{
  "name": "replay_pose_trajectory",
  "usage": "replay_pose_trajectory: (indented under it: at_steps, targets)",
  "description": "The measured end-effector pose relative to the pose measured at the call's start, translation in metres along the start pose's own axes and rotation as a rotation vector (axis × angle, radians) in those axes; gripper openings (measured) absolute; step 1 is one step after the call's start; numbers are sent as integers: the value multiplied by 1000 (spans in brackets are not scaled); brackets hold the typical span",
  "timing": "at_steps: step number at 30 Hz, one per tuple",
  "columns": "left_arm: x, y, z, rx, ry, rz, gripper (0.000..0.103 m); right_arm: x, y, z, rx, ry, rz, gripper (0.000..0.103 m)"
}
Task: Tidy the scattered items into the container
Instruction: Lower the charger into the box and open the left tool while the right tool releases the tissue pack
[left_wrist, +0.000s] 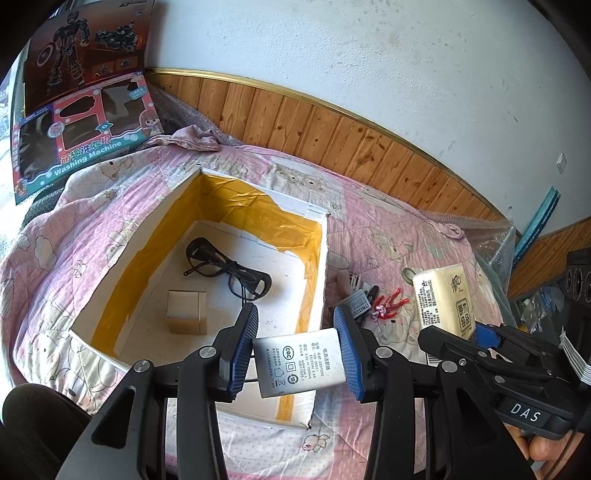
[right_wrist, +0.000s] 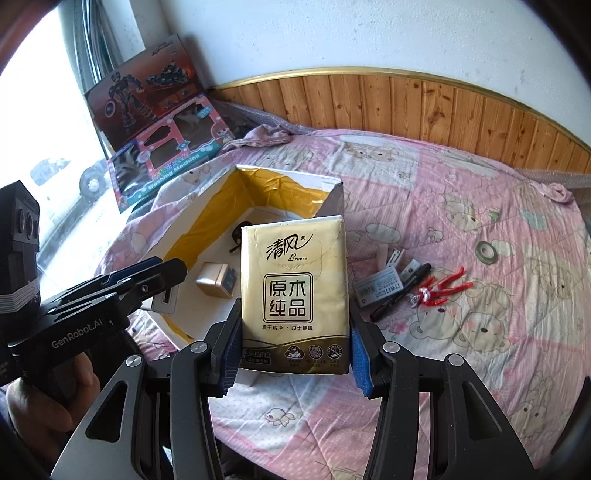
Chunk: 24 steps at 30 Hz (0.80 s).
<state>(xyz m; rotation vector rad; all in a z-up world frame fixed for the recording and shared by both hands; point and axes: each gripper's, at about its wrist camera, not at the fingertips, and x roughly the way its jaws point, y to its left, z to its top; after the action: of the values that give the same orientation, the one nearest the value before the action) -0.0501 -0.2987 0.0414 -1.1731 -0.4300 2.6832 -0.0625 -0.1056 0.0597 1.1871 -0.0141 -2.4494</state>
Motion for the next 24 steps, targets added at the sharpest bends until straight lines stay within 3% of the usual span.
replay_pose_trajectory:
  at_steps: [24]
  targets:
    - [11,58,21,-73,-19,77,44,39,54,36,-144,23,58,52]
